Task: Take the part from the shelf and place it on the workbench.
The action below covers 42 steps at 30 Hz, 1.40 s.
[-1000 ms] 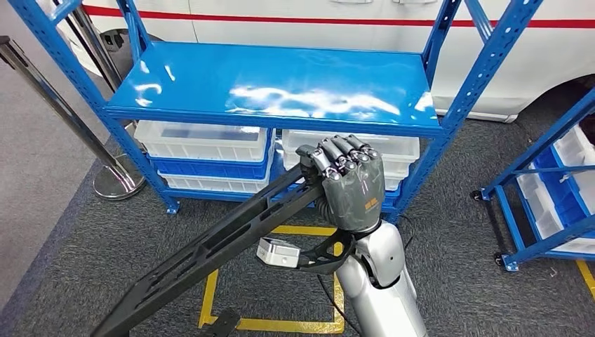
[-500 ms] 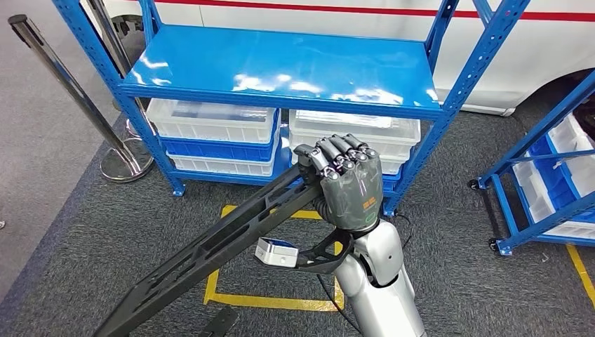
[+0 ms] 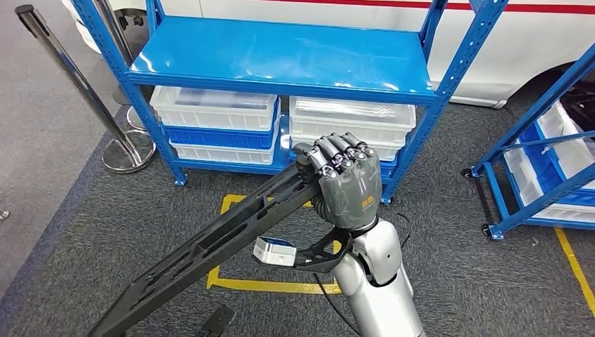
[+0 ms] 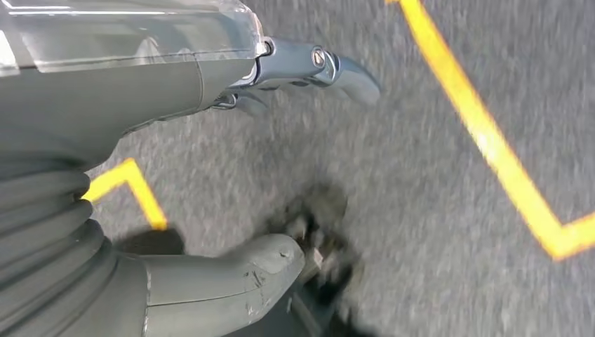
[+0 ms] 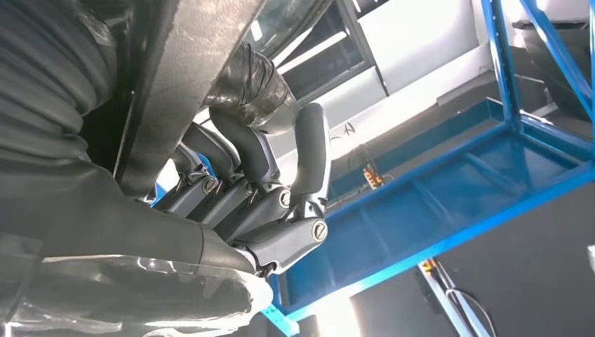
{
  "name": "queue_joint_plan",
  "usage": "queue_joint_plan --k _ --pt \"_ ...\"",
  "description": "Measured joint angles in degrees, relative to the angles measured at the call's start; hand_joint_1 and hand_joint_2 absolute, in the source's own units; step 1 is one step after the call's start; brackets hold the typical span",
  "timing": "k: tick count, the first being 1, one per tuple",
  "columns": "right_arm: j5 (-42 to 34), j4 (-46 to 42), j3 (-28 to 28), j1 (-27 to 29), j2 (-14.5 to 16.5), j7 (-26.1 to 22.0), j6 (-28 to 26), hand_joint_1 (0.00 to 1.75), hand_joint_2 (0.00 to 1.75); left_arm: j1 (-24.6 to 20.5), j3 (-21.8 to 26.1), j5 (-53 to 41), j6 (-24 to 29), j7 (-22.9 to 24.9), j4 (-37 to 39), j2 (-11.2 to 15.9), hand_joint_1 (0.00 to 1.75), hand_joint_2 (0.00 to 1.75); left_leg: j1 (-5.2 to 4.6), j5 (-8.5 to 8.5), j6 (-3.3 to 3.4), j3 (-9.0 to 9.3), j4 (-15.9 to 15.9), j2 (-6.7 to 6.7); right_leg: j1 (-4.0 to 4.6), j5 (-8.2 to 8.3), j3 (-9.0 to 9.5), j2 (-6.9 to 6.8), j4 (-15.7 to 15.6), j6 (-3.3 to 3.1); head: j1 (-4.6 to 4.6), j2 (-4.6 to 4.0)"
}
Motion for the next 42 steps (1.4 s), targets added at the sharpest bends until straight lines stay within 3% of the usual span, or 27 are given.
queue_joint_plan --k 2,4,5,6,7,9,10,12,13,15,16,18,20,21,23,25,27,29,31,32,33,35,36,37,39,40,42 --pt "0.0 0.1 0.1 -0.2 0.1 0.2 0.0 1.75 1.75 0.2 0.0 0.0 0.0 0.0 0.0 0.1 0.0 1.75 -0.05 -3.17 -0.55 -1.03 2.3 -0.18 -0.64 1.46 -0.47 -0.25 -1.5 -0.01 -0.04 0.0" --pt "-0.1 0.4 0.4 -0.4 0.1 0.6 0.0 1.75 1.75 0.2 0.0 0.1 0.0 0.1 0.0 0.1 0.0 1.75 0.35 -8.48 -1.23 -2.75 8.7 -0.22 -0.94 2.55 -1.78 -0.45 -1.7 0.15 -0.06 0.0" --pt "-0.1 0.5 0.6 -0.4 0.1 0.8 0.0 1.75 1.75 0.2 0.0 0.1 0.0 0.2 0.0 0.1 0.0 1.75 0.61 -10.15 -1.65 -3.39 12.3 -0.22 -1.12 3.04 -2.59 -0.57 -1.5 0.32 -0.07 0.0" --pt "-0.1 0.7 0.7 -0.5 0.1 1.0 0.0 1.75 1.75 0.2 0.0 0.1 0.0 0.3 0.0 0.1 0.0 1.75 0.89 -10.55 -2.1 -3.51 14.8 -0.21 -1.33 3.48 -3.45 -0.7 -1.1 0.57 -0.05 0.0" --pt "-0.1 0.9 0.9 -0.6 0.1 1.2 0.0 1.75 1.75 0.1 0.0 0.1 0.0 0.4 0.0 0.2 0.0 1.75 1.21 -9.71 -2.58 -2.89 15.7 -0.2 -1.61 3.87 -4.37 -0.81 -0.7 0.91 -0.06 0.0" --pt "-0.1 1.3 1.2 -0.8 0.1 1.7 0.0 1.75 1.75 0.0 0.0 0.1 0.0 0.5 0.0 0.2 0.0 1.75 1.96 -6.35 -3.63 0.82 11.8 -0.18 -2.26 4.51 -6.38 -0.91 0.6 1.71 -0.06 0.0" --pt "-0.1 1.4 1.4 -1.0 0.1 1.8 0.0 1.75 1.75 -0.1 0.0 0.1 0.0 0.6 0.0 0.2 0.0 1.75 2.11 -5.91 -4.17 3.44 8.2 -0.27 -2.48 4.79 -7.45 -0.88 1.4 2.15 -0.08 0.0" --pt "-0.2 1.4 1.7 -1.4 0.1 2.2 0.0 1.75 1.75 -0.3 -0.1 0.1 0.0 0.7 -0.1 0.2 0.0 1.75 2.08 -6.94 -3.94 6.83 2.5 -0.51 -2.54 5.44 -8.95 -0.76 2.6 3.02 -0.04 0.0" --pt "-0.2 1.4 1.9 -1.6 0.1 2.3 0.0 1.75 1.75 -0.3 -0.1 0.1 0.1 0.7 -0.1 0.2 0.0 1.75 1.84 -7.69 -3.46 7.25 1.4 -0.65 -2.47 5.89 -9.31 -0.7 2.9 3.45 -0.02 0.0" --pt "-0.3 1.5 2.0 -1.7 0.0 2.4 0.0 1.75 1.75 -0.3 -0.1 0.1 0.1 0.8 -0.1 0.2 0.0 1.75 1.76 -7.19 -2.05 6.37 1.5 -0.56 -2.54 6.54 -9.57 -0.63 2.9 4.21 0.01 0.0" --pt "-0.4 1.6 2.1 -1.7 0.0 2.4 0.0 1.75 1.75 -0.3 -0.1 0.1 0.1 0.8 -0.1 0.2 0.0 1.75 1.73 -6.62 -1.34 5.86 1.6 -0.44 -2.65 5.6 -9.91 -0.58 3.4 4.45 0.03 0.0" --pt "-0.5 1.6 2.1 -1.8 -0.2 2.5 0.0 1.75 1.75 -0.3 -0.1 0.1 0.1 0.7 -0.1 0.2 0.0 1.75 1.64 -5.16 -0.1 4.41 1.5 -0.15 -2.8 0.47 -11.18 -0.44 7.4 4.67 0.07 0.0" --pt "-0.6 1.7 2.1 -1.8 -0.3 2.6 0.0 1.75 1.75 -0.4 -0.1 0.1 0.1 0.7 -0.1 0.2 0.0 1.75 1.2 -3.68 0.48 2.6 1.6 -0.03 -2.68 -5.21 -12.51 -0.33 14.5 4.63 0.07 0.0" --pt "-0.6 1.7 2.1 -1.8 -0.4 2.6 0.0 1.75 1.75 -0.4 -0.1 0.1 0.1 0.7 -0.1 0.2 0.0 1.75 0.97 -2.96 0.6 1.64 1.6 0.03 -2.55 -6.21 -12.7 -0.29 17.6 4.54 0.08 0.0" --pt "-0.6 1.7 2.1 -1.8 -0.5 2.6 0.0 1.75 1.75 -0.3 -0.1 0.1 0.1 0.7 -0.1 0.3 0.0 1.75 0.51 -1.54 0.67 -0.28 1.7 0.12 -2.31 -4.32 -10.9 -0.24 19.4 4.03 0.07 0.0" --pt "-0.6 1.8 2.3 -1.9 -0.6 2.7 0.0 1.75 1.75 -0.3 -0.1 0.1 0.1 0.7 -0.1 0.4 0.0 1.75 0.19 -0.18 0.54 -1.83 1.7 0.13 -1.85 -2.23 -5.4 -0.17 14.1 2.94 0.05 0.0" --pt "-0.5 1.7 2.7 -2.1 -0.6 2.9 0.0 1.75 1.75 -0.3 -0.1 0.1 0.1 0.6 -0.2 0.4 0.0 1.75 0.11 1.04 0.12 -2.57 1.6 0.13 -1.24 -3.86 0.95 -0.09 5.6 2.06 0.03 0.0" --pt "-0.4 1.6 3.0 -2.3 -0.6 3.2 0.0 1.75 1.75 -0.3 -0.2 0.1 0.2 0.4 -0.2 0.5 0.0 1.75 0.4 2.43 -0.54 -2.74 1.0 0.18 -0.63 -4.93 3.25 -0.03 1.1 1.82 0.05 0.0" --pt "-0.3 1.7 3.1 -2.4 -0.6 3.4 0.0 1.75 1.75 -0.2 -0.2 0.2 0.2 0.4 -0.2 0.5 0.0 1.75 0.71 2.66 -1.23 -3.13 0.5 0.12 -0.68 -3.36 2.56 -0.23 0.2 1.46 0.06 0.0" --pt "-0.2 1.7 3.2 -2.4 -0.6 3.5 0.0 1.75 1.75 0.0 -0.2 0.3 0.1 0.4 -0.2 0.5 0.0 1.75 0.77 1.13 -1.5 -3.56 1.3 0.05 -0.81 -2.51 2.01 -0.37 -0.2 1.1 0.03 0.0" --pt "-0.2 1.7 3.3 -2.4 -0.7 3.5 0.0 1.75 1.75 0.2 -0.2 0.3 0.1 0.4 -0.2 0.6 0.0 1.75 0.8 -1.55 -1.73 -4.21 3.3 -0.01 -0.98 -1.64 1.29 -0.51 -0.4 0.8 0.01 0.0" --pt "-0.2 1.8 3.4 -2.4 -0.7 3.5 0.0 1.75 1.75 0.3 -0.2 0.3 0.1 0.4 -0.2 0.7 0.0 1.75 0.84 -7.62 -2.07 -5.7 10.1 -0.04 -0.84 -0.15 -0.72 -0.6 -0.2 0.41 -0.03 0.0" --pt "-0.2 1.8 3.5 -2.3 -0.7 3.5 0.0 1.75 1.75 0.3 -0.2 0.3 0.1 0.4 -0.2 0.7 0.0 1.75 0.84 -9.03 -2.23 -6.15 13.7 -0.03 -0.81 0.61 -1.89 -0.65 0.0 0.43 -0.02 0.0" --pt "-0.2 1.9 3.5 -2.3 -0.7 3.5 0.0 1.75 1.75 0.3 -0.2 0.4 0.1 0.4 -0.2 0.8 0.0 1.75 0.85 -8.89 -2.37 -6.03 16.3 -0.03 -0.8 1.38 -3.14 -0.7 0.3 0.48 -0.02 0.0" --pt "-0.2 1.9 3.5 -2.3 -0.7 3.6 0.0 1.75 1.75 0.3 -0.2 0.4 0.1 0.4 -0.2 0.9 0.0 1.75 0.9 -5.62 -2.57 -3.37 16.4 -0.03 -0.91 2.82 -5.77 -0.76 1.0 0.75 -0.02 0.0" --pt "-0.2 2.0 3.5 -2.3 -0.7 3.6 0.0 1.75 1.75 0.3 -0.2 0.5 0.1 0.4 -0.2 0.9 0.0 1.75 0.93 -4.67 -2.59 -0.63 13.7 -0.05 -0.98 3.44 -6.96 -0.74 1.6 0.96 -0.03 0.0" --pt "-0.1 1.9 3.6 -2.3 -0.7 3.7 0.0 1.75 1.75 0.1 -0.2 0.6 0.2 0.3 -0.2 0.9 0.0 1.75 0.76 -6.41 -2.27 5.72 5.5 -0.14 -0.97 4.48 -8.76 -0.7 2.6 1.53 -0.02 0.0"
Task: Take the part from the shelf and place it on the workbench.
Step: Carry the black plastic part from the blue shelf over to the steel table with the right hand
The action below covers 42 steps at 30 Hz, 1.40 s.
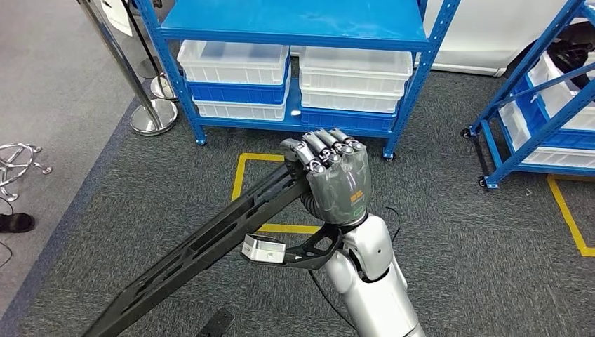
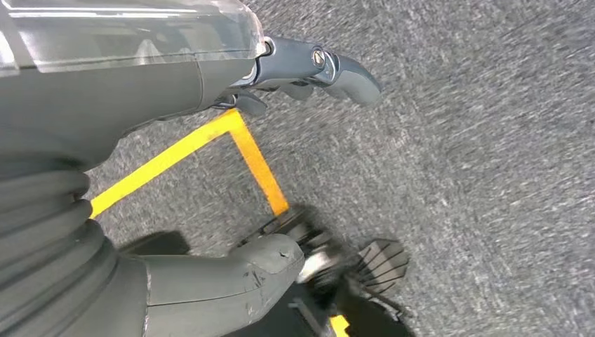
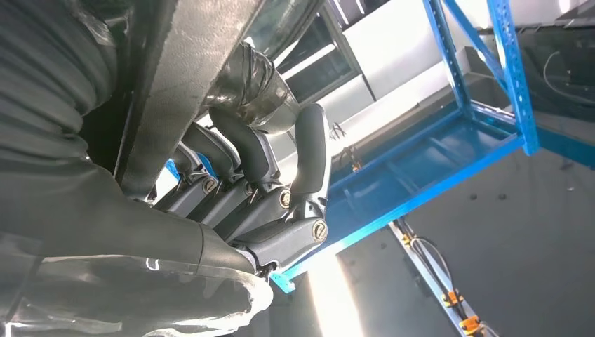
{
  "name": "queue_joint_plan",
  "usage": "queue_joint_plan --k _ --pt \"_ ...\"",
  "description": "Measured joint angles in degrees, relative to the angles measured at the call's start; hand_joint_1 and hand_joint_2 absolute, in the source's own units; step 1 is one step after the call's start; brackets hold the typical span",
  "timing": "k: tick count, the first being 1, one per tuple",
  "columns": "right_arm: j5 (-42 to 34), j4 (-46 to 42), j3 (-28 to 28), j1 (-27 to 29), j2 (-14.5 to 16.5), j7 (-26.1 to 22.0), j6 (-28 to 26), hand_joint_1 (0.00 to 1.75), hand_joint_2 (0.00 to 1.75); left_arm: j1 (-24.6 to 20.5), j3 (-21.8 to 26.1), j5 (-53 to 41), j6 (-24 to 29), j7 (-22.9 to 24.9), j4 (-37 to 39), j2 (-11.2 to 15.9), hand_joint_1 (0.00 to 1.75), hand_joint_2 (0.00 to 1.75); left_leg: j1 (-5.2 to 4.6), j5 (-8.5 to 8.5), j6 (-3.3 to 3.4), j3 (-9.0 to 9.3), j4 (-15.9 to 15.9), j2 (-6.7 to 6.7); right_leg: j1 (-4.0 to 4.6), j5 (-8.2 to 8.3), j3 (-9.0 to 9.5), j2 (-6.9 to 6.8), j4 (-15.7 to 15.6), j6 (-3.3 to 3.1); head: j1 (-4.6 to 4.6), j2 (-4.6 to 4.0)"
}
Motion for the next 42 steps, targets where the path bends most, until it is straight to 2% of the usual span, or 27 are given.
queue_joint_plan --k 2,4,5,6,8,9,10,11,13,14,16,18,20,22,24,25,26,27,29,31,32,35,37,39,40,41,42 --pt "0.1 0.0 0.1 0.0 0.0 0.1 0.0 1.75 1.75 0.0 0.0 0.1 0.0 -0.1 0.0 0.0 0.0 1.75 -0.32 -2.15 0.74 2.83 -4.9 -0.12 0.04 1.17 -0.64 -0.05 0.2 0.59 0.02 0.0" --pt "0.1 0.0 0.1 0.0 0.0 0.1 0.0 1.75 1.75 0.1 0.0 0.1 0.0 -0.1 0.0 0.0 0.0 1.75 -0.2 -1.24 1.77 2.09 -5.3 0.02 -0.01 1.64 -1.06 0.03 0.1 1.2 0.04 0.0" --pt "0.1 0.0 0.1 0.1 -0.1 0.1 0.0 1.75 1.75 0.1 0.0 0.1 0.0 -0.1 0.0 0.0 0.0 1.75 -0.1 -0.48 2.33 1.49 -5.4 0.17 -0.08 0.36 -1.59 0.16 0.7 1.51 0.05 0.0" --pt "0.1 0.0 0.1 0.1 -0.2 0.1 0.0 1.75 1.75 0.1 0.0 0.1 0.0 -0.1 0.0 0.0 0.0 1.75 0.02 0.37 2.84 0.7 -5.5 0.34 -0.17 -2.09 -2.33 0.3 2.4 1.78 0.07 0.0" --pt "0.0 0.0 0.1 0.1 -0.3 0.2 0.0 1.75 1.75 0.0 0.0 0.1 0.0 -0.1 0.0 0.0 0.0 1.75 -0.04 2.02 3.4 -1.27 -5.4 0.5 -0.45 -8.22 -3.97 0.44 8.7 2.2 0.08 0.0" --pt "0.1 0.0 0.1 0.1 -0.4 0.2 0.0 1.75 1.75 0.0 0.0 0.1 0.0 -0.1 0.0 0.0 0.0 1.75 -0.07 2.82 3.45 -2.33 -5.3 0.54 -0.56 -9.93 -4.49 0.45 12.3 2.38 0.08 0.0" --pt "0.1 0.0 0.1 0.2 -0.5 0.2 0.0 1.75 1.75 0.0 0.0 0.1 0.0 -0.1 0.0 0.0 0.0 1.75 -0.09 3.59 3.38 -3.42 -5.2 0.57 -0.68 -10.06 -4.54 0.45 15.2 2.52 0.07 0.0" --pt "0.1 0.0 0.1 0.2 -0.5 0.2 0.0 1.75 1.75 0.1 0.0 0.1 0.0 -0.1 0.0 0.0 0.0 1.75 -0.09 4.32 3.25 -4.55 -5.1 0.59 -0.82 -8.91 -3.9 0.45 16.6 2.62 0.07 0.0" --pt "0.1 0.0 0.1 0.2 -0.7 0.2 0.0 1.75 1.75 0.1 0.0 0.2 0.0 -0.2 0.0 0.1 0.0 1.75 -0.1 5.72 2.87 -6.54 -4.8 0.59 -1.14 -5.9 0.5 0.46 13.7 2.62 0.06 0.0" --pt "0.1 0.0 0.2 0.2 -0.7 0.2 0.0 1.75 1.75 0.1 0.0 0.2 0.0 -0.3 0.0 0.1 0.0 1.75 -0.14 6.32 2.58 -7.29 -4.7 0.55 -1.2 -5.95 4.13 0.48 9.7 2.52 0.07 0.0" --pt "0.1 -0.1 0.3 0.1 -0.7 0.2 0.0 1.75 1.75 0.1 0.0 0.2 0.0 -0.6 0.0 0.1 0.0 1.75 -0.18 7.55 1.84 -8.07 -4.6 0.48 -0.98 -8.32 10.37 0.58 1.2 2.24 0.04 0.0" --pt "0.1 -0.1 0.5 0.0 -0.7 0.2 0.0 1.75 1.75 0.2 0.0 0.2 -0.1 -0.9 0.0 0.2 0.0 1.75 0.01 8.88 1.02 -8.4 -5.1 0.51 -0.48 -9.31 11.81 0.64 -2.3 1.73 0.03 0.0" --pt "0.2 -0.1 0.5 0.1 -0.7 0.4 0.0 1.75 1.75 0.5 0.0 0.2 -0.2 -1.3 0.0 0.2 0.0 1.75 0.37 8.43 0.38 -9.07 -4.7 0.48 -0.39 -8.1 10.82 0.48 -2.4 0.7 0.03 0.0" --pt "0.2 -0.1 0.6 0.1 -0.8 0.4 0.0 1.75 1.75 0.9 0.0 0.2 -0.2 -1.6 0.0 0.2 0.0 1.75 0.53 3.89 0.11 -10.71 -0.6 0.41 -0.41 -6.82 9.58 0.32 -2.5 -0.37 0.03 0.0" --pt "0.2 -0.1 0.7 0.1 -0.8 0.5 0.0 1.75 1.75 1.1 0.0 0.2 -0.2 -1.8 0.0 0.2 0.0 1.75 0.49 -1.29 -0.02 -12.76 7.0 0.38 -0.13 -5.59 8.04 0.3 -2.4 -0.88 0.02 0.0" --pt "0.2 -0.1 0.8 0.2 -0.8 0.5 0.0 1.75 1.75 1.1 0.0 0.2 -0.2 -1.8 0.0 0.2 0.0 1.75 0.47 -2.24 -0.05 -13.19 10.2 0.37 0.05 -4.98 7.21 0.29 -2.3 -0.95 0.03 0.0" --pt "0.2 -0.1 0.8 0.2 -0.8 0.5 0.0 1.75 1.75 1.1 0.0 0.2 -0.2 -1.9 0.0 0.3 0.0 1.75 0.44 -1.98 0.0 -12.8 11.7 0.36 0.2 -4.4 6.39 0.29 -2.2 -0.97 0.03 0.0" --pt "0.2 -0.1 0.8 0.3 -0.8 0.5 0.0 1.75 1.75 1.1 0.0 0.2 -0.2 -1.9 0.0 0.3 0.0 1.75 0.39 -0.8 0.15 -11.31 11.1 0.36 0.31 -3.9 5.6 0.31 -2.0 -0.94 0.03 0.0" --pt "0.2 -0.1 0.9 0.3 -0.9 0.5 0.0 1.75 1.75 1.0 0.0 0.2 -0.2 -1.9 0.0 0.4 0.0 1.75 0.09 1.04 0.71 -5.58 4.3 0.3 0.41 -3.22 4.28 0.34 -1.4 -0.74 0.02 0.0" --pt "0.2 -0.1 0.9 0.3 -0.9 0.5 0.0 1.75 1.75 0.9 0.0 0.2 -0.2 -2.0 0.0 0.5 0.0 1.75 -0.29 0.48 1.27 -0.59 -3.0 0.26 0.51 -2.76 3.47 0.28 -0.8 -0.31 0.03 0.0" --pt "0.2 -0.1 0.9 0.3 -0.9 0.6 0.0 1.75 1.75 0.8 0.0 0.2 -0.2 -2.1 0.0 0.5 0.0 1.75 -0.46 -0.11 1.52 0.37 -4.8 0.25 0.52 -2.49 3.24 0.2 -0.7 -0.01 0.04 0.0" --pt "0.2 -0.1 0.9 0.3 -0.9 0.9 0.0 1.75 1.75 0.9 0.0 0.2 -0.2 -2.6 0.0 0.5 0.0 1.75 -0.28 0.64 2.56 0.27 -6.0 0.4 0.46 -2.33 2.73 0.19 -0.3 1.0 0.04 0.0" --pt "0.2 -0.2 1.0 0.2 -1.1 1.1 0.0 1.75 1.75 0.9 0.0 0.2 -0.2 -3.0 0.0 0.5 0.0 1.75 0.04 1.65 3.35 -0.22 -6.5 0.57 0.24 -5.27 1.13 0.43 3.4 1.69 0.07 0.0" --pt "0.2 -0.2 1.0 0.3 -1.3 1.2 0.0 1.75 1.75 0.9 0.0 0.2 -0.2 -3.1 0.0 0.5 0.0 1.75 0.01 2.35 3.6 -1.22 -6.4 0.61 -0.2 -9.69 -1.6 0.58 10.5 2.3 0.08 0.0" --pt "0.2 -0.1 1.0 0.4 -1.5 1.2 0.0 1.75 1.75 1.0 0.0 0.2 -0.2 -3.2 0.0 0.5 0.0 1.75 0.03 2.66 3.52 -1.72 -6.3 0.61 -0.46 -10.99 -2.53 0.58 13.4 2.56 0.09 0.0" --pt "0.2 -0.1 1.0 0.4 -1.6 1.2 0.0 1.75 1.75 1.1 0.0 0.3 -0.2 -3.2 0.0 0.5 0.0 1.75 0.07 2.92 3.39 -2.18 -6.1 0.61 -0.72 -11.21 -2.53 0.57 14.5 2.79 0.08 0.0" --pt "0.2 -0.1 1.1 0.4 -1.8 1.3 0.0 1.75 1.75 1.1 0.0 0.3 -0.2 -3.2 0.0 0.5 0.0 1.75 0.14 3.13 3.23 -2.59 -5.9 0.6 -0.97 -10.43 -1.42 0.56 13.5 2.98 0.08 0.0"
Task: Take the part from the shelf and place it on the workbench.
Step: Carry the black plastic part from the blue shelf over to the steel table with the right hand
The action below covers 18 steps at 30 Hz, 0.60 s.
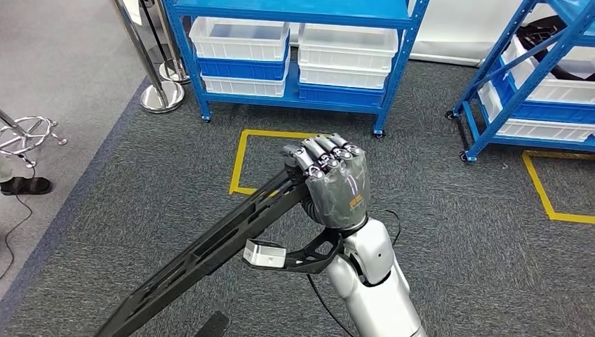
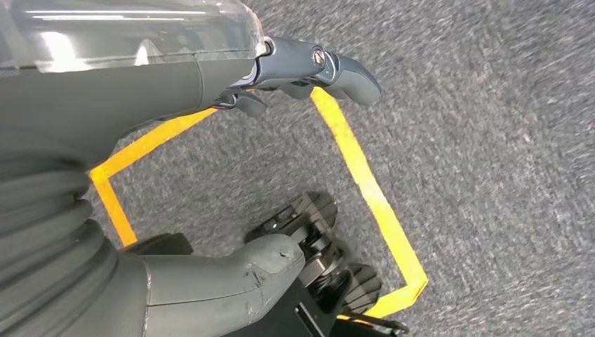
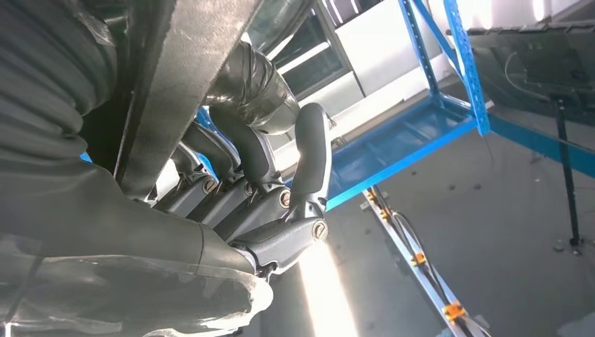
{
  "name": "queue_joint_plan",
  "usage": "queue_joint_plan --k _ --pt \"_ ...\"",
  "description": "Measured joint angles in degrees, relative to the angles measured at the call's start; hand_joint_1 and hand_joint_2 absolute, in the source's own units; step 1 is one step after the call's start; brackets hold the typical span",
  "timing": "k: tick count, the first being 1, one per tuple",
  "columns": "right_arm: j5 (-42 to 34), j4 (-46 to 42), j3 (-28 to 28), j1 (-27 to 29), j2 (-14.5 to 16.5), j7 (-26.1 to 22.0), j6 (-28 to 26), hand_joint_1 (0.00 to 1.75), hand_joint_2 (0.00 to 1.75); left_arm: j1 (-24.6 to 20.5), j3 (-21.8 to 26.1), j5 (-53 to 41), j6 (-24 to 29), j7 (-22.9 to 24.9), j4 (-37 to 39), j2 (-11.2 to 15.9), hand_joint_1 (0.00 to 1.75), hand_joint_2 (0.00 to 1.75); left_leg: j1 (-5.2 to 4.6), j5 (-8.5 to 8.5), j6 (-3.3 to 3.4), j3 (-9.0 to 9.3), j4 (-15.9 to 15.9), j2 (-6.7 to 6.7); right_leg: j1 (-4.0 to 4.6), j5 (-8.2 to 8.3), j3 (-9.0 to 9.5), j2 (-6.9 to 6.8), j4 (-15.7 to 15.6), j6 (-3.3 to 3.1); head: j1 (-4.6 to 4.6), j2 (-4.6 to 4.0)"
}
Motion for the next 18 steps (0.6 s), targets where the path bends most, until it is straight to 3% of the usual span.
queue_joint_plan --k 2,4,8,9,11,13,14,15,16,18 --pt "0.0 0.0 0.1 -0.1 -0.2 0.2 0.0 1.75 1.75 0.0 0.0 0.0 0.0 0.0 0.0 0.0 0.0 1.75 0.2 0.17 -0.42 -0.63 0.6 -0.02 -0.45 2.68 4.69 -0.05 -7.2 0.27 -0.01 0.0" --pt "0.0 0.0 0.3 -0.2 -0.2 0.4 0.0 1.75 1.75 -0.1 0.0 0.1 0.0 0.2 0.0 0.0 0.0 1.75 0.14 0.32 -1.12 -1.2 1.3 -0.06 -0.35 4.09 7.83 0.07 -12.8 -0.04 -0.02 0.0" --pt "0.0 0.0 0.5 -0.4 -0.3 0.7 0.0 1.75 1.75 0.0 0.0 0.2 0.0 0.7 0.0 0.0 0.0 1.75 0.3 0.63 -2.65 -1.98 1.6 -0.14 0.07 5.05 7.47 0.2 -13.7 -1.76 -0.02 0.0" --pt "-0.1 0.0 0.6 -0.6 -0.3 0.8 0.0 1.75 1.75 0.0 0.0 0.2 0.0 0.8 0.0 0.0 0.0 1.75 0.4 -0.39 -2.86 -2.46 2.6 -0.18 0.04 5.42 7.23 0.14 -13.9 -2.32 -0.02 0.0" --pt "-0.5 0.1 0.9 -0.9 -0.4 0.9 0.0 1.75 1.75 0.0 0.0 0.2 0.0 0.8 0.0 0.0 0.0 1.75 0.48 -4.61 -3.03 -4.5 7.9 -0.24 0.18 6.13 6.48 0.04 -14.0 -3.25 -0.04 0.0" --pt "-1.0 0.2 1.2 -1.0 -0.5 1.0 0.0 1.75 1.75 0.0 0.0 0.2 0.0 0.8 0.0 0.0 0.0 1.75 0.44 -8.59 -3.02 -6.75 15.0 -0.23 0.59 6.7 5.5 0.03 -13.9 -3.69 -0.04 0.0" --pt "-1.3 0.3 1.2 -1.0 -0.6 1.1 0.0 1.75 1.75 0.0 0.0 0.2 0.0 0.8 0.0 0.1 0.0 1.75 0.39 -9.2 -2.93 -7.01 16.8 -0.24 0.82 6.95 5.02 0.04 -13.8 -3.77 -0.03 0.0" --pt "-1.8 0.4 1.4 -1.0 -0.7 1.2 0.0 1.75 1.75 0.0 0.0 0.2 0.1 0.7 0.0 0.1 0.0 1.75 0.3 -8.69 -2.73 -6.17 16.4 -0.24 1.01 7.17 4.6 0.05 -13.7 -3.82 -0.03 0.0" --pt "-2.5 0.5 1.5 -1.0 -0.8 1.4 0.0 1.75 1.75 0.0 0.0 0.2 0.1 0.6 0.0 0.1 0.0 1.75 0.15 -7.32 -2.39 -4.17 13.7 -0.25 1.17 7.36 4.27 0.08 -13.6 -3.81 -0.03 0.0" --pt "-3.9 0.5 2.0 -1.2 -1.1 1.8 0.0 1.75 1.75 -0.1 0.0 0.2 0.2 0.5 0.0 0.1 0.0 1.75 -0.32 -4.89 -1.46 0.77 5.7 -0.24 1.41 7.77 3.84 0.1 -13.4 -3.64 -0.02 0.0"
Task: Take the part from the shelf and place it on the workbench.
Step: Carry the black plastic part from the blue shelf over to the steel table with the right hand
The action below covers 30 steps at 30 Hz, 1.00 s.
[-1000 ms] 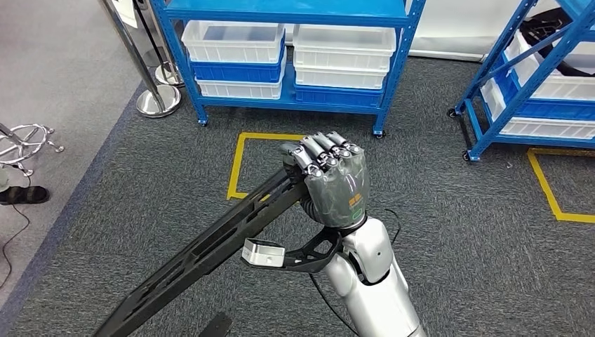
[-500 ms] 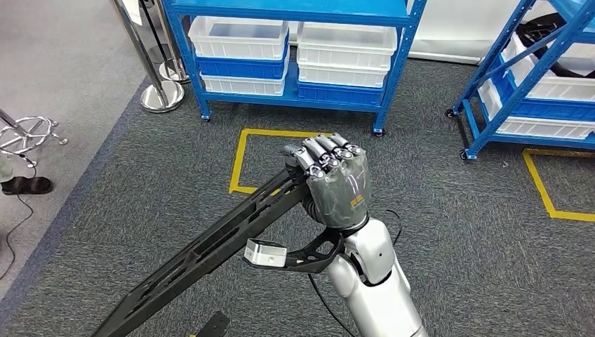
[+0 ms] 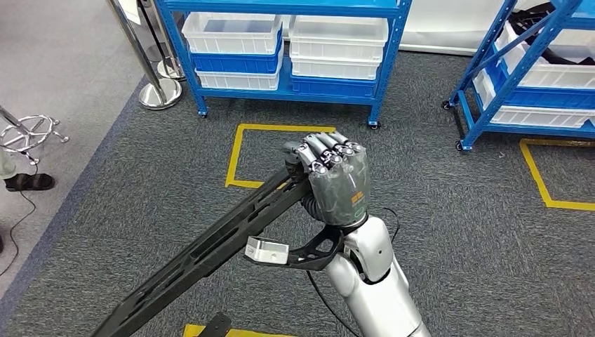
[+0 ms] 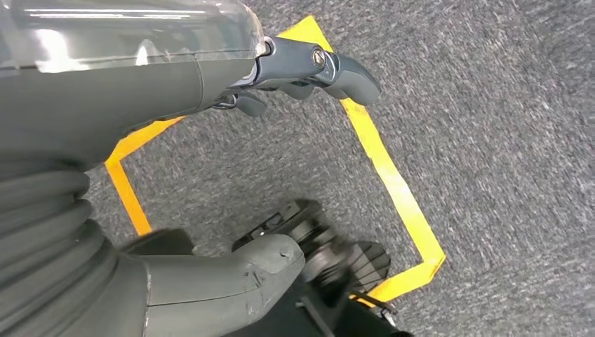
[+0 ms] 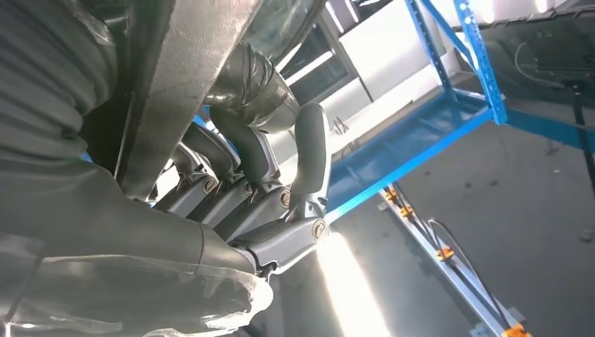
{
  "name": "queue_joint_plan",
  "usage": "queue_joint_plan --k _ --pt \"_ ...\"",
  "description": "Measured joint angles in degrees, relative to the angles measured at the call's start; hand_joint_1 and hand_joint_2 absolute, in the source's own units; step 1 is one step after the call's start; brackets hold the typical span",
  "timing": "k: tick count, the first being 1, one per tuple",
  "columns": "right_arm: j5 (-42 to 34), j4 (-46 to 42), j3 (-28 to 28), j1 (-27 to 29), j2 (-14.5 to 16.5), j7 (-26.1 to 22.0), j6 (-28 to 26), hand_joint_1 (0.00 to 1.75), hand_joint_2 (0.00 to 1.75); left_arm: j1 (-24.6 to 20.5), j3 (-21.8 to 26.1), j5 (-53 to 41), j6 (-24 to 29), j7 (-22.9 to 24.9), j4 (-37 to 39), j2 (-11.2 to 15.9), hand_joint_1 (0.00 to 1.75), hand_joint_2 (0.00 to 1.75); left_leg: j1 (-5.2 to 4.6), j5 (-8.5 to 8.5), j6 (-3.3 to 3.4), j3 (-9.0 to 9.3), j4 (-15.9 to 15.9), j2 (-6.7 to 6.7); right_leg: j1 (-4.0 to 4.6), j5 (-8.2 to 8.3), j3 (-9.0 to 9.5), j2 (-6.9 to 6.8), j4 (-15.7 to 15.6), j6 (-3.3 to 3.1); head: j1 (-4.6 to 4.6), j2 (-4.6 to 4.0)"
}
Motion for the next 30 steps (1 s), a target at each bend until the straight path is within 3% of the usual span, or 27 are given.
queue_joint_plan --k 2,5,6,8,10,11,12,13,15,17,21,23,25,26,27,28,30 --pt "-0.8 0.0 0.4 -0.2 -0.2 0.2 0.0 1.75 1.75 -0.1 0.0 0.0 0.1 -0.1 0.0 0.1 0.0 1.75 -0.49 0.74 0.67 2.24 -4.3 0.05 0.01 0.41 -0.21 -0.07 0.1 0.48 0.0 0.0" --pt "-1.9 0.1 1.1 -0.4 -0.5 0.3 0.0 1.75 1.75 0.1 0.0 0.0 0.4 -0.1 0.0 0.1 0.0 1.75 -0.53 1.71 1.29 2.27 -5.2 0.12 -0.16 0.92 -0.28 -0.14 -0.1 1.53 0.0 0.0" --pt "-2.2 0.1 1.3 -0.4 -0.6 0.3 0.0 1.75 1.75 0.1 0.0 -0.1 0.5 -0.1 0.0 0.1 0.0 1.75 -0.38 2.27 1.58 2.29 -5.6 0.18 -0.19 0.34 -0.56 -0.09 0.5 1.91 0.01 0.0" --pt "-2.6 0.1 1.6 -0.5 -0.9 0.3 0.0 1.75 1.75 0.0 0.0 -0.3 0.6 -0.1 0.0 0.1 0.0 1.75 -0.12 3.18 2.03 2.09 -6.1 0.3 -0.44 -2.96 -2.47 0.01 5.0 2.62 0.02 0.0" --pt "-2.9 0.1 1.9 -0.5 -1.3 0.3 0.0 1.75 1.75 0.1 0.0 -0.4 0.6 -0.1 0.0 0.1 0.0 1.75 -0.1 3.51 2.16 1.41 -6.0 0.32 -0.86 -6.77 -5.34 0.03 12.1 3.29 0.02 0.0" --pt "-3.0 0.1 2.0 -0.4 -1.6 0.3 0.0 1.75 1.75 0.2 0.0 -0.4 0.6 -0.1 0.0 0.1 0.0 1.75 -0.07 3.6 2.11 1.11 -5.8 0.33 -1.11 -7.5 -6.1 0.02 14.3 3.56 0.02 0.0" --pt "-3.2 0.1 2.2 -0.4 -1.9 0.3 0.0 1.75 1.75 0.3 0.0 -0.5 0.6 -0.1 0.0 0.2 0.0 1.75 0.0 3.64 2.03 0.85 -5.6 0.32 -1.36 -7.12 -5.8 0.0 14.5 3.8 0.02 0.0" --pt "-3.3 0.1 2.5 -0.4 -2.1 0.3 0.0 1.75 1.75 0.3 0.0 -0.5 0.6 -0.2 0.0 0.2 0.0 1.75 0.11 3.6 1.9 0.64 -5.3 0.3 -1.61 -5.8 -4.38 -0.03 12.4 4.0 0.02 0.0" --pt "-3.7 0.1 2.9 -0.5 -2.4 0.3 0.0 1.75 1.75 0.3 0.0 -0.5 0.6 -0.2 0.0 0.2 0.0 1.75 0.28 3.29 1.32 0.28 -4.6 0.25 -1.88 -3.03 -0.1 -0.08 5.1 4.21 0.03 0.0" --pt "-4.1 0.1 3.3 -0.5 -2.8 0.3 0.0 1.75 1.75 0.3 0.0 -0.6 0.6 -0.3 0.0 0.2 0.0 1.75 0.21 3.05 0.52 -0.13 -4.0 0.2 -1.71 -2.22 1.99 -0.01 0.9 3.63 0.0 0.0" --pt "-4.5 0.1 4.2 -0.6 -3.6 0.3 0.2 1.75 1.75 0.3 0.0 -0.7 0.6 -0.5 0.0 0.2 0.0 1.75 0.49 2.53 -0.8 -0.64 -3.4 0.18 -1.4 -1.93 1.93 0.16 0.2 1.75 -0.01 0.0" --pt "-4.6 0.1 4.6 -0.8 -3.8 0.4 0.3 1.75 1.75 0.3 0.0 -0.8 0.6 -0.6 0.0 0.3 0.0 1.75 0.63 -0.18 -1.18 -2.51 0.7 0.1 -1.51 -1.64 2.03 0.07 -0.2 1.01 -0.01 0.0" --pt "-4.9 0.1 5.1 -0.8 -4.1 0.7 0.6 1.75 1.75 0.4 0.0 -0.9 0.6 -0.6 0.0 0.3 0.0 1.75 0.63 -3.56 -1.39 -5.95 8.1 0.07 -1.4 -1.57 1.91 0.04 -0.3 0.72 -0.02 0.0" --pt "-5.1 0.1 5.3 -0.8 -4.3 0.8 0.7 1.75 1.75 0.5 0.0 -0.9 0.6 -0.6 0.0 0.4 0.0 1.75 0.63 -4.28 -1.45 -7.21 10.8 0.06 -1.35 -1.57 1.87 0.05 -0.2 0.7 -0.02 0.0" --pt "-5.3 0.1 5.5 -0.8 -4.6 0.9 0.7 1.75 1.75 0.6 0.0 -0.9 0.6 -0.6 0.0 0.4 0.0 1.75 0.63 -3.88 -1.45 -7.58 11.6 0.06 -1.32 -1.57 1.86 0.08 -0.2 0.69 -0.02 0.0" --pt "-5.3 0.1 5.6 -0.8 -4.7 1.0 0.7 1.75 1.75 0.7 0.0 -0.9 0.6 -0.6 0.0 0.5 0.0 1.75 0.64 -2.42 -1.4 -6.83 10.1 0.06 -1.32 -1.57 1.86 0.12 -0.1 0.69 -0.02 0.0" --pt "-5.7 0.1 5.8 -0.8 -5.0 1.0 0.9 1.75 1.75 0.7 0.0 -0.9 0.6 -0.6 0.0 0.6 0.0 1.75 0.63 1.33 -1.14 -3.26 2.7 -0.23 -1.3 -1.62 1.82 0.29 0.1 0.88 -0.01 0.0"
